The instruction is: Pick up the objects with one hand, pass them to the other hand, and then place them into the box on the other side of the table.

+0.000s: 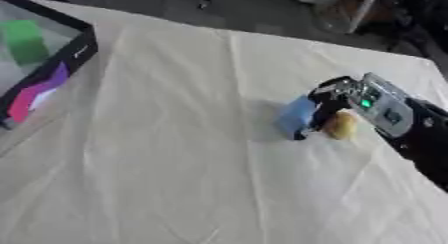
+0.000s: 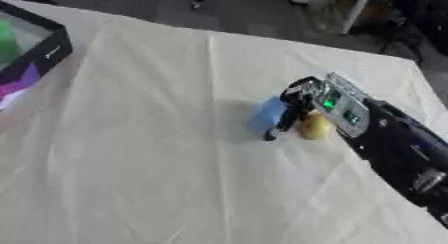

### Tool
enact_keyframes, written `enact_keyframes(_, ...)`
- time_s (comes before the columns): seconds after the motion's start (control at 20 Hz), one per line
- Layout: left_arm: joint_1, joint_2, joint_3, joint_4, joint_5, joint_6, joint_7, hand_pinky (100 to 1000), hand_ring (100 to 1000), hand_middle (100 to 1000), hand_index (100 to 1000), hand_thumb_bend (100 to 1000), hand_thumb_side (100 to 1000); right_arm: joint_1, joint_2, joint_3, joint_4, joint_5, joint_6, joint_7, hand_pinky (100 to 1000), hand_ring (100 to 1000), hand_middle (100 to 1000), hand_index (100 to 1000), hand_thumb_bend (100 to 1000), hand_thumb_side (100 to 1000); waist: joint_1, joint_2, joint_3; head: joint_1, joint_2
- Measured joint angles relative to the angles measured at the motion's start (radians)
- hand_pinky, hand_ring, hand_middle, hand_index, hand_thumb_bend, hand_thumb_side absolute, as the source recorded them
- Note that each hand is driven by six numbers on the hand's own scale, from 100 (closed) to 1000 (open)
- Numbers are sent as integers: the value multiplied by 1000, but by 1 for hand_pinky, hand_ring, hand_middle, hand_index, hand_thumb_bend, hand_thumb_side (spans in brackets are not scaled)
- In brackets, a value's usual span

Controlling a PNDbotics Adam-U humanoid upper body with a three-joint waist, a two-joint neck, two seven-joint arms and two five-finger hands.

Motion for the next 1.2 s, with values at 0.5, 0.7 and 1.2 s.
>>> enact_keyframes(0.5,15,1,7,1,4,2,7,915,739,665,745,100,478,-28,-89,-93,-42,-150,131,-259,738,587,458,512,100,100,0,0,-12,3,0)
enact_keyframes(0.7,17,1,10,-1,5,0,8,914,739,666,747,100,469,-55,-99,-129,-61,-153,124,-335,736,577,452,500,100,100,1,0,-12,3,0)
enact_keyframes(1.2,27,1,-2,-69,21,-17,-7,909,737,667,751,100,433,-148,30,-139,-32,-67,65,-413,737,561,452,502,100,100,39,12,8,-1,0)
